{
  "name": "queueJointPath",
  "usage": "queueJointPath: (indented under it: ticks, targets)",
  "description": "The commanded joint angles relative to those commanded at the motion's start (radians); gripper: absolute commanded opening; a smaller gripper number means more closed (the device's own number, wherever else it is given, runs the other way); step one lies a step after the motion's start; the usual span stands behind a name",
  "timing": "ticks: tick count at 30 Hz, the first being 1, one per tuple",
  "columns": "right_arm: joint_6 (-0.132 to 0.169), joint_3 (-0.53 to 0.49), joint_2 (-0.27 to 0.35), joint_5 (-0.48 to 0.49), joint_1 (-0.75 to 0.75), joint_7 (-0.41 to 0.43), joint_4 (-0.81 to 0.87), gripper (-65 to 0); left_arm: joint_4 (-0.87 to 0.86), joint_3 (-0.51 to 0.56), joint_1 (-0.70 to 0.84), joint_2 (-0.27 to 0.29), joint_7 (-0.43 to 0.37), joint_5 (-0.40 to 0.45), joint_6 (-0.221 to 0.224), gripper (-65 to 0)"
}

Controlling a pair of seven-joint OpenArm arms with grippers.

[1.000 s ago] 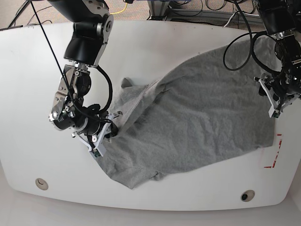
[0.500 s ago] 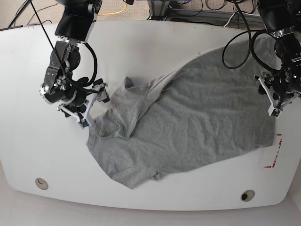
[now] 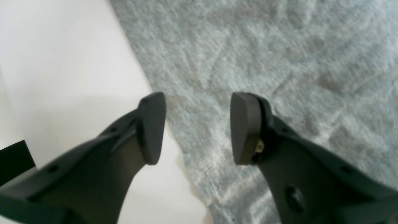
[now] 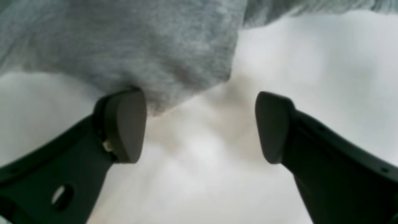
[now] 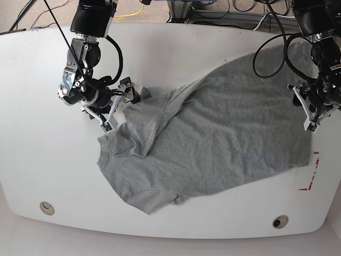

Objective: Layout the t-shirt on the table in an organized manner, then fold the t-shirt properly
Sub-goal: 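Grasp the shirt shoulder with the right gripper and lift it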

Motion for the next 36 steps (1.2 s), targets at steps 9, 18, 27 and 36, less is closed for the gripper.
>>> queueJointPath:
  ticks: [9,18,27,36]
  targets:
    - [0.000,0.000,0.000,0.000,0.041,0.021,-0.080,-22.2,0.003,0.000,0.011,0.000,-0.002,0.000,0.000,-33.8]
    - [0.000,0.000,-0.002,0.000,0.034,0.002,-0.052,-65.0,0.003,-0.003,0.012,0.000,-0.002,0.000,0.000,-33.8]
    - [0.000,0.003,-0.002,0.000,-0.054,-0.192,0.316,-65.0,0.000,0.000,0.012,0.002,-0.002,0.000,0.000,-33.8]
    - [0.000,0.014,0.003,0.063,-0.204,-0.295,0.540,-65.0,0.000,0.000,0.012,0.002,-0.002,0.000,0.000,-33.8]
